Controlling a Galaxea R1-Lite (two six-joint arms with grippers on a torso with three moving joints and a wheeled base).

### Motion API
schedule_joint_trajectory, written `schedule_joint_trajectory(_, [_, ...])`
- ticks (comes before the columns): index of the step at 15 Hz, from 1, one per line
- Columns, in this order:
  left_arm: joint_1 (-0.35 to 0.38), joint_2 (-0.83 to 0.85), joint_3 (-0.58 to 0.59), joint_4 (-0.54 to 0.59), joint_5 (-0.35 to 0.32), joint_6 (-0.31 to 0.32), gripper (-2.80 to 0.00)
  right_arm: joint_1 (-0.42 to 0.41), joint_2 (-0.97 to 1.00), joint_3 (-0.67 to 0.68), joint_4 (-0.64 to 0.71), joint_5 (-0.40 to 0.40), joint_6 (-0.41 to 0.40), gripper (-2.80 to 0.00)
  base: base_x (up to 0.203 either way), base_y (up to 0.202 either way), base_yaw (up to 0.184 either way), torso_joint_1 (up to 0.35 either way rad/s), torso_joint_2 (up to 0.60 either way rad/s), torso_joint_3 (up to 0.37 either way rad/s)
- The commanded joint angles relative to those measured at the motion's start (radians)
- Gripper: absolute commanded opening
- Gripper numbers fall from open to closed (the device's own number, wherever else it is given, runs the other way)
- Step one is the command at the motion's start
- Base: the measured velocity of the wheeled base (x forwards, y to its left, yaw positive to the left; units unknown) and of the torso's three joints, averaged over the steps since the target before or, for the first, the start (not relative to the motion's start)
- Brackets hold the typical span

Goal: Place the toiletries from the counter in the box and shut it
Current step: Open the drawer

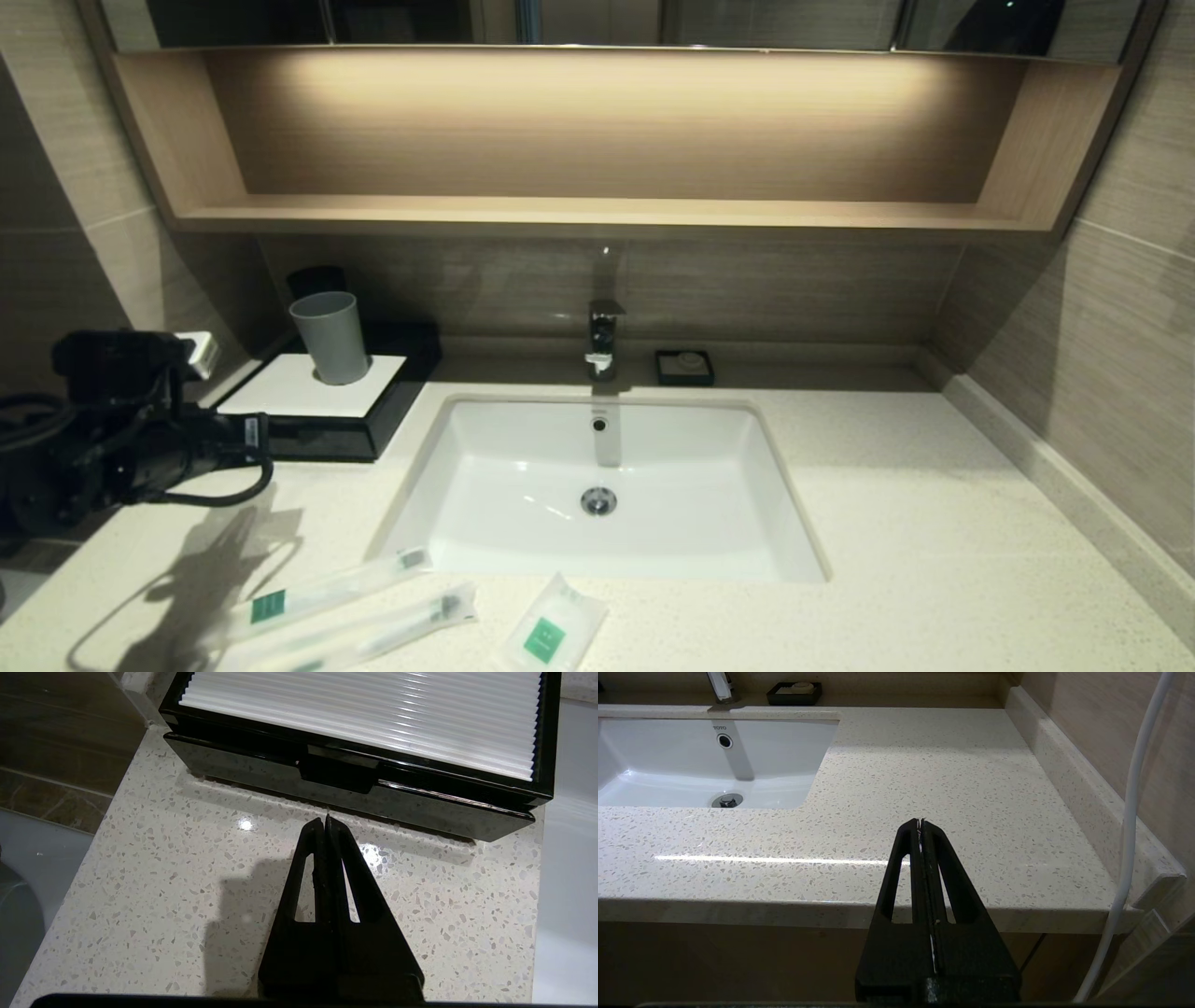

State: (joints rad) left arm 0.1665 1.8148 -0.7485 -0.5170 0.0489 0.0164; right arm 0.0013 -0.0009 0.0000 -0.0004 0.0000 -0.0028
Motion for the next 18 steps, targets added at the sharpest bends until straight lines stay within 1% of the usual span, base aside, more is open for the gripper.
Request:
schedule_joint_trajectory(1, [0.017, 0.028, 0.0, -0.014, -0.013, 0.002, -2.8, 0.0, 0.001, 0.002, 0.0, 0.0, 0.0, -2.8, 0.0, 0.0, 0.0, 0.0, 0.0, 0.0])
schedule_joint_trajectory(6, [0.036, 0.079, 0.008, -0.1, -0.022, 0.004, -2.8, 0.0, 0.001, 0.002, 0.0, 0.0, 0.0, -2.8, 0.0, 0.0, 0.0, 0.0, 0.0, 0.0])
schedule_joint_trajectory(10, [0.038, 0.117, 0.017, -0.165, -0.05, 0.004, -2.8, 0.0, 0.001, 0.002, -0.001, 0.0, 0.001, -2.8, 0.0, 0.0, 0.0, 0.0, 0.0, 0.0])
schedule_joint_trajectory(15, [0.038, 0.128, 0.021, -0.176, -0.055, 0.004, -2.8, 0.0, 0.001, 0.002, 0.0, 0.0, 0.0, -2.8, 0.0, 0.0, 0.0, 0.0, 0.0, 0.0])
schedule_joint_trajectory(18, [0.038, 0.155, 0.022, -0.222, -0.056, 0.005, -2.8, 0.0, 0.001, 0.002, -0.001, 0.0, 0.0, -2.8, 0.0, 0.0, 0.0, 0.0, 0.0, 0.0])
